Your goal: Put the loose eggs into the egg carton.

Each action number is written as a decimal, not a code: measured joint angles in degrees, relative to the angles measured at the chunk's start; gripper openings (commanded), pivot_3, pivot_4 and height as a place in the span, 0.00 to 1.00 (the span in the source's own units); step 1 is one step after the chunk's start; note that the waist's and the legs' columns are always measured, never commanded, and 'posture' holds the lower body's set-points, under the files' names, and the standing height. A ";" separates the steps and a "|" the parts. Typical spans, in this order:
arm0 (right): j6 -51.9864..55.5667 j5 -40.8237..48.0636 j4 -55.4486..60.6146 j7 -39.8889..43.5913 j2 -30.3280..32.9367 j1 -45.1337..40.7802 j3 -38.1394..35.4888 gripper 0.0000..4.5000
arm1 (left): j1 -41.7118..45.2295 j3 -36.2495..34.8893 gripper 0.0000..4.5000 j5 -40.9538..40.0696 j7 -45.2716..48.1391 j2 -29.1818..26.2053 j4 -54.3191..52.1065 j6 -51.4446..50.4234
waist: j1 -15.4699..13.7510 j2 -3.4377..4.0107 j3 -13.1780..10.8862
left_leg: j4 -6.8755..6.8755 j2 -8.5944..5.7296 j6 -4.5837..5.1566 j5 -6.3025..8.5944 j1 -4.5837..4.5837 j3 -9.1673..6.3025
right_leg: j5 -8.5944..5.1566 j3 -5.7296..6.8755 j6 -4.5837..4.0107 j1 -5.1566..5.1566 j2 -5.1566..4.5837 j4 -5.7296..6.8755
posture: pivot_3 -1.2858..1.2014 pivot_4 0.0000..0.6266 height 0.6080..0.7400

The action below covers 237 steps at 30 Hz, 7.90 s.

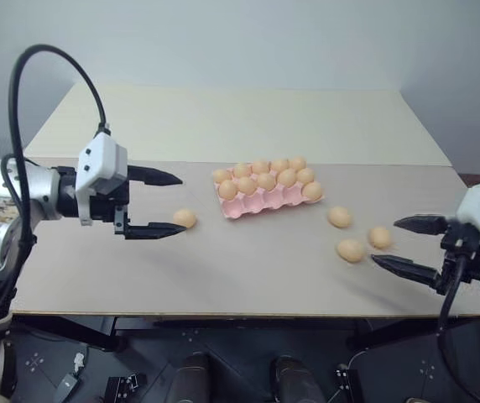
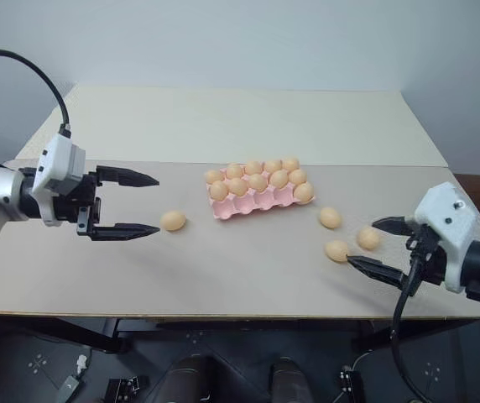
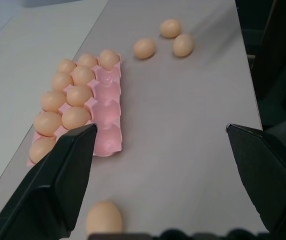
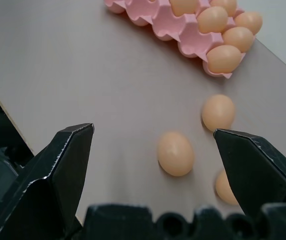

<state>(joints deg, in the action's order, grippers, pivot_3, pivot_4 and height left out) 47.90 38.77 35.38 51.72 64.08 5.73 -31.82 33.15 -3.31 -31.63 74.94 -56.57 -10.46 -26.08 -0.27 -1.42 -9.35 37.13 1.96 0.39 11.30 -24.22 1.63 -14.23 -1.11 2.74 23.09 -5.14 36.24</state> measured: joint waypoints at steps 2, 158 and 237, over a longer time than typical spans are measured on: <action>-0.01 -1.65 0.09 -1.15 0.00 -0.66 3.15 1.00 | 0.32 0.28 1.00 0.08 0.20 0.50 0.01 0.18 | 0.06 0.00 0.00 | 0.05 0.00 0.00 0.00 -0.01 0.00 | 0.01 0.00 0.01 0.01 0.00 0.02 | 0.52 0.24 1.00; -7.59 -34.39 -23.47 -11.16 -30.17 -40.86 38.90 0.99 | -17.36 -10.34 1.00 -4.21 -8.44 -0.70 -8.42 -3.77 | 1.21 -0.02 -0.08 | 0.48 0.02 0.00 0.06 -0.19 0.01 | 0.00 -0.07 -0.07 0.44 0.01 0.76 | 0.52 0.24 1.00; 20.24 -15.76 -26.20 -23.96 -12.99 -31.38 26.33 0.99 | 3.00 5.27 1.00 -0.74 3.33 8.53 -0.22 -0.25 | 0.96 -0.13 -0.14 | 0.62 -0.02 0.08 0.11 -0.20 -0.03 | -0.06 -0.06 0.03 0.17 0.00 0.53 | 0.52 0.24 1.00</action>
<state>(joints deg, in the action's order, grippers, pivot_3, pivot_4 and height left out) 68.14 23.01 9.18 27.77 51.09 -25.65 -5.49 36.15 1.96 -32.37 78.27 -48.04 -10.68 -26.34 0.69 -1.55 -9.49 37.75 1.94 0.47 11.41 -24.42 1.61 -14.29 -1.17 2.77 23.26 -5.14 36.77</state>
